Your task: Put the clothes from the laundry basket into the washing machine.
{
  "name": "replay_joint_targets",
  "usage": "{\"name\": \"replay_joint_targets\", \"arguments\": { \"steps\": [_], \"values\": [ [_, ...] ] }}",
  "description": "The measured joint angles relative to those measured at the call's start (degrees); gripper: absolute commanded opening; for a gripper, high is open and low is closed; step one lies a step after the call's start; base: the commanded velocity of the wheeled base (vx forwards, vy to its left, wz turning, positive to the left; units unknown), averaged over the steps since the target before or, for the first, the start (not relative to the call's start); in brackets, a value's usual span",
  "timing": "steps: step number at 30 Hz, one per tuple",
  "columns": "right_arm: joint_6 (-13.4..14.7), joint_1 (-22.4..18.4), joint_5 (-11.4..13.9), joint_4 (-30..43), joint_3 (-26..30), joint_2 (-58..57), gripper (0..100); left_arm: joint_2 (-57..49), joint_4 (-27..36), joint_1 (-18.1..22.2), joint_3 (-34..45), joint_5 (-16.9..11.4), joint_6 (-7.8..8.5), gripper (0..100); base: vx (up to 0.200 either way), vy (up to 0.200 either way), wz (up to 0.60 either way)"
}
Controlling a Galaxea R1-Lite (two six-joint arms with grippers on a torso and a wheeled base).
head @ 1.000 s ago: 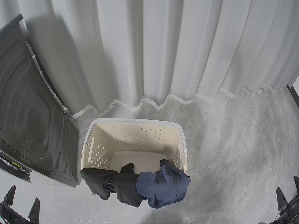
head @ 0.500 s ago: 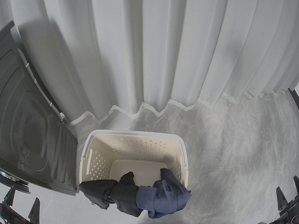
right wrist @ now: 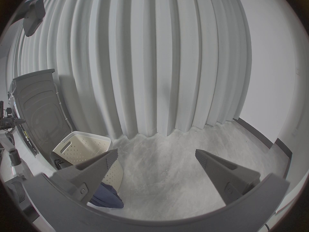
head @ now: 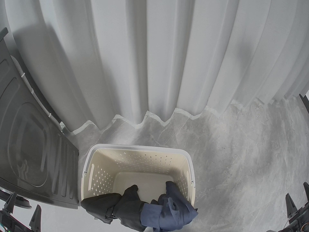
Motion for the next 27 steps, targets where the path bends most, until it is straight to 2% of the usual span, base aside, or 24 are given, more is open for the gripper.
{"name": "replay_joint_targets", "arguments": {
  "steps": [3,9,21,27],
  "values": [
    [0.0,0.0,0.0,0.0,0.0,0.0,100,0.0,0.0,0.0,0.0,0.0,0.0,100,0.2,0.0,0.0],
    [0.0,0.0,0.0,0.0,0.0,0.0,100,0.0,0.0,0.0,0.0,0.0,0.02,100,0.0,0.0,0.0],
    [0.0,0.0,0.0,0.0,0.0,0.0,100,0.0,0.0,0.0,0.0,0.0,-0.04,100,0.2,0.0,0.0],
    [0.0,0.0,0.0,0.0,0.0,0.0,100,0.0,0.0,0.0,0.0,0.0,0.0,100,0.0,0.0,0.0]
  ]
}}
